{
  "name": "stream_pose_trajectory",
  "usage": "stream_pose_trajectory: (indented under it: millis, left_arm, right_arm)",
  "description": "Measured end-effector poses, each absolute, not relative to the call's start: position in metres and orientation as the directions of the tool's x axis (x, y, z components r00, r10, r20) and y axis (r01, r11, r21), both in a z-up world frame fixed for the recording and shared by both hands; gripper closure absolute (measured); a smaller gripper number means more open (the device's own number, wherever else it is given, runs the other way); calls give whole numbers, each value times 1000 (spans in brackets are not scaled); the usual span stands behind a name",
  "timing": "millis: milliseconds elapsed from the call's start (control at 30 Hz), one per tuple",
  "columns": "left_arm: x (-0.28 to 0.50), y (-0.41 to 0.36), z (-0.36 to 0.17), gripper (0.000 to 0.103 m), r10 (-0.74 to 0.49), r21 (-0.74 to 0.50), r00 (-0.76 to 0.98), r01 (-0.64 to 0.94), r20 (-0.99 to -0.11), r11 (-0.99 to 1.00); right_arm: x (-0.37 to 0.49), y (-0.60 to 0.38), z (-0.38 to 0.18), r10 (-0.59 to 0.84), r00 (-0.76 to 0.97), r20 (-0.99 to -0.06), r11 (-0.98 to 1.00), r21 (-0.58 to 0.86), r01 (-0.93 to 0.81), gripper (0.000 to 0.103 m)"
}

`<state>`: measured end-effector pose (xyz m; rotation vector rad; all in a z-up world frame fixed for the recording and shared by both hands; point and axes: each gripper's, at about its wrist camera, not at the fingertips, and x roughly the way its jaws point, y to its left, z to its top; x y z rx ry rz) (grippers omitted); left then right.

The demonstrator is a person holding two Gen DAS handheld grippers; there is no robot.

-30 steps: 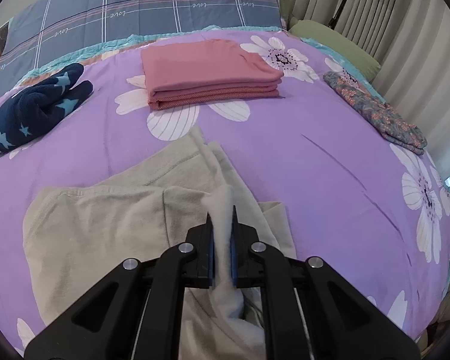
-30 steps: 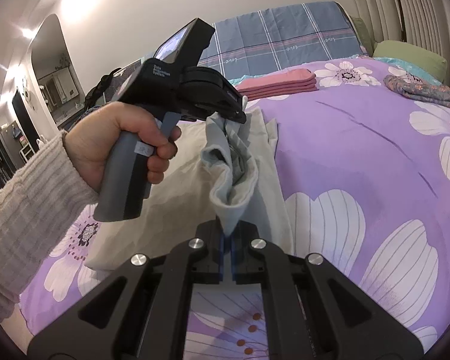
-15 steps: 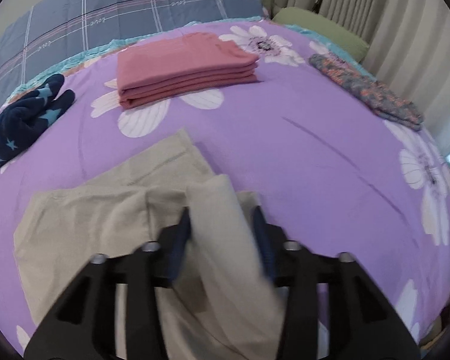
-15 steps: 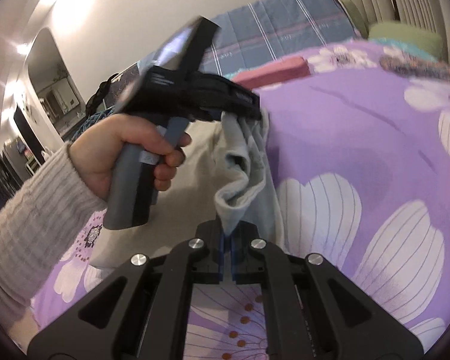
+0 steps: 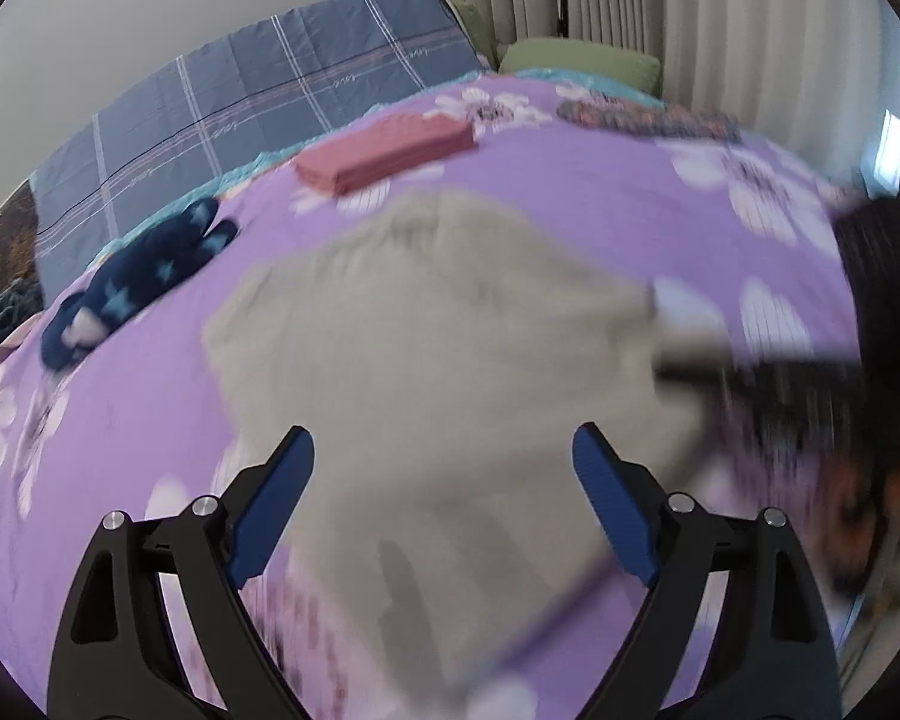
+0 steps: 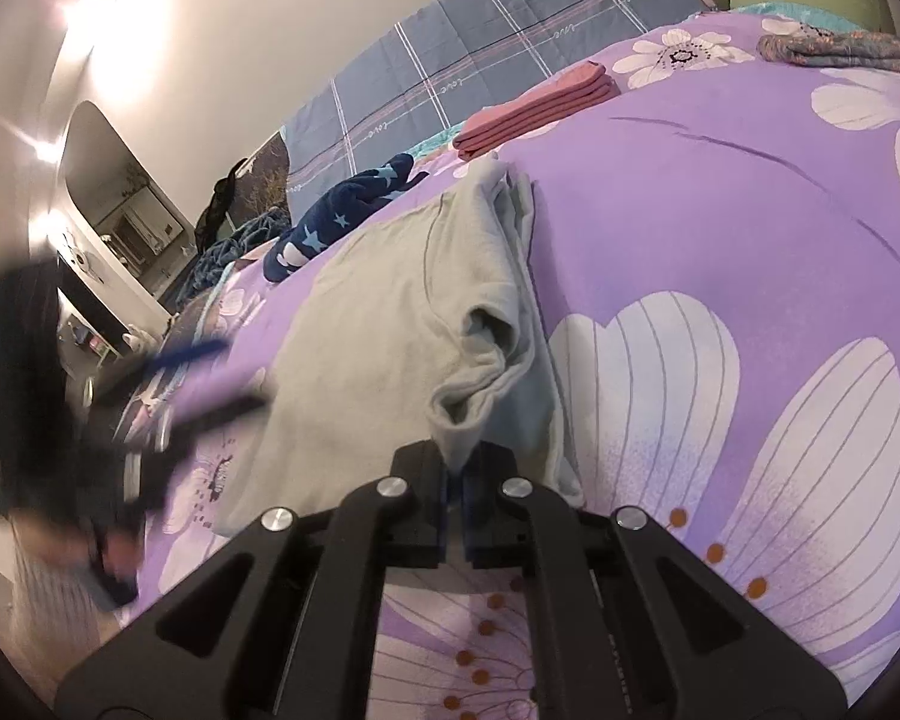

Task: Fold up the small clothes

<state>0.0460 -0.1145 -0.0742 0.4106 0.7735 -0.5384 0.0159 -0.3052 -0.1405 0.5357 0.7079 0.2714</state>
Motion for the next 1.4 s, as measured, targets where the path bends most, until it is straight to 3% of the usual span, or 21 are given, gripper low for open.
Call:
stream_pose_trajectory:
  millis: [233,367,433,567,700,1033,1233,1400]
  left_arm:
    - [10,-76,-114,15,-222,161,588,528,-778,834]
    - [19,-58,-121,15,-171,156,619,438,-767,885]
    - [24,-44,-118,15,-201,92,621,407,-757,909]
    - [24,-36,-117,15,-171,118,653,375,-738,920]
    - [16,-27,-114,15,-217,64,644,383,-733,922]
    - [13,-64,-114,15,-302,47,635,471,-711,881]
    - [16,-82,-116,15,-200,170,683,434,-703,885]
    - [19,-46,-111,15,-35,224,721,260,-692,939]
  right_arm:
    - [16,-316,-122,510,729,-456,729,679,-86,100]
    - [10,-316,-105,496,751,-435,731,676,-92,100]
    - [7,-316,-104,481,755,-446,740,669,-77,100]
    - [3,-319,-114,463,744,-482,744,667,-31,100]
    - [3,-323,-128,474,717,-511,722,692,16,100]
    - [15,-316,-96,502,737,-453,692,721,-29,100]
    - [17,-313,-86,501,747,-437,697,715,-49,100]
    - [8,-324,-107,502,719,-481,679,734,17,100]
